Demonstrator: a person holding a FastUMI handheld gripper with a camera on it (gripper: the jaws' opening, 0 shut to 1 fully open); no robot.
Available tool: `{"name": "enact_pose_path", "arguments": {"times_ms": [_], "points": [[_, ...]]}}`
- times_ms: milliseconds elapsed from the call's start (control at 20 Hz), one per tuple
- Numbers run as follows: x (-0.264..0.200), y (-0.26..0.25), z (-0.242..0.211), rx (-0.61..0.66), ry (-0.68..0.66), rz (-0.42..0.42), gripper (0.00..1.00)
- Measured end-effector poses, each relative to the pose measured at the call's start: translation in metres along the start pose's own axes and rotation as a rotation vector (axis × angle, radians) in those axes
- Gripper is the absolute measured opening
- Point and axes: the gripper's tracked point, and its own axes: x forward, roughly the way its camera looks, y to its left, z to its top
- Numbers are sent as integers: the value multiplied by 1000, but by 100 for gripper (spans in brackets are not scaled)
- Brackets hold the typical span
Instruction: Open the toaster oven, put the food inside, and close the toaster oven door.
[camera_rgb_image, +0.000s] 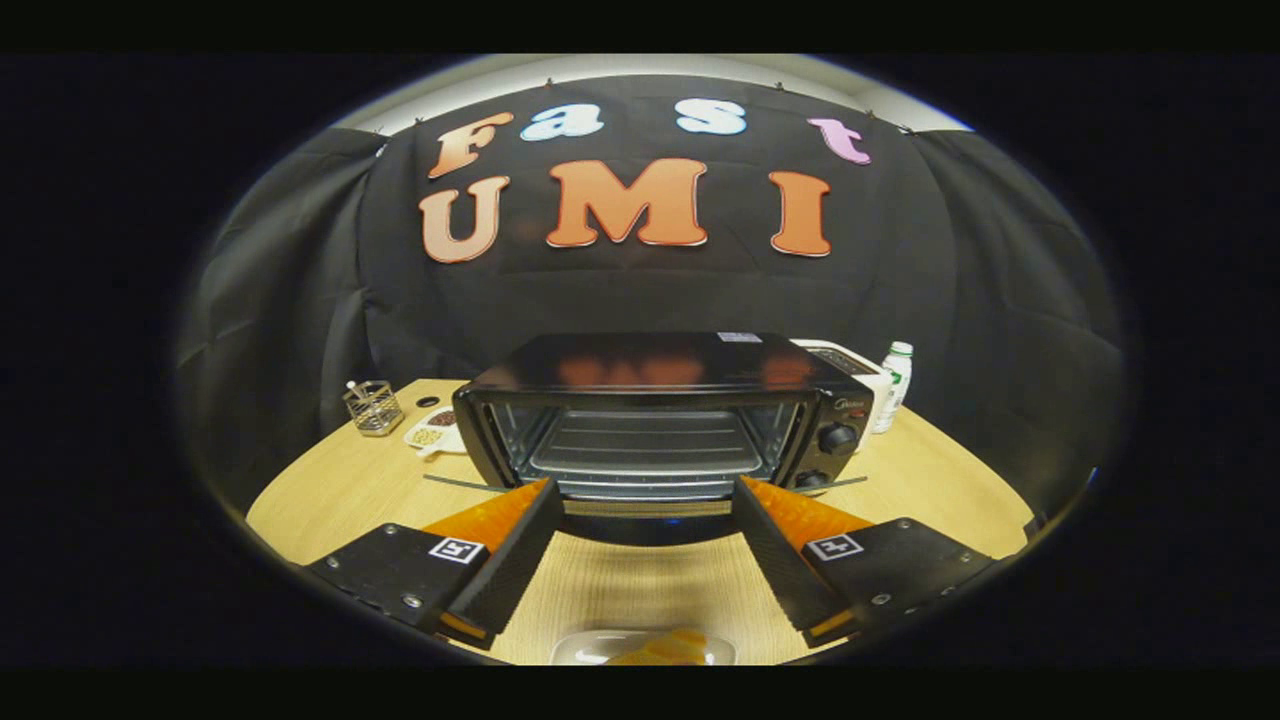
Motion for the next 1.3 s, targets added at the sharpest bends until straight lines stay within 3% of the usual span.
{"name": "enact_pose_path", "arguments": {"times_ms": [800,1300], "points": [[-26,-3,-77,-63,84,14,99],[-26,-1,-96,-103,136,6,99]]}}
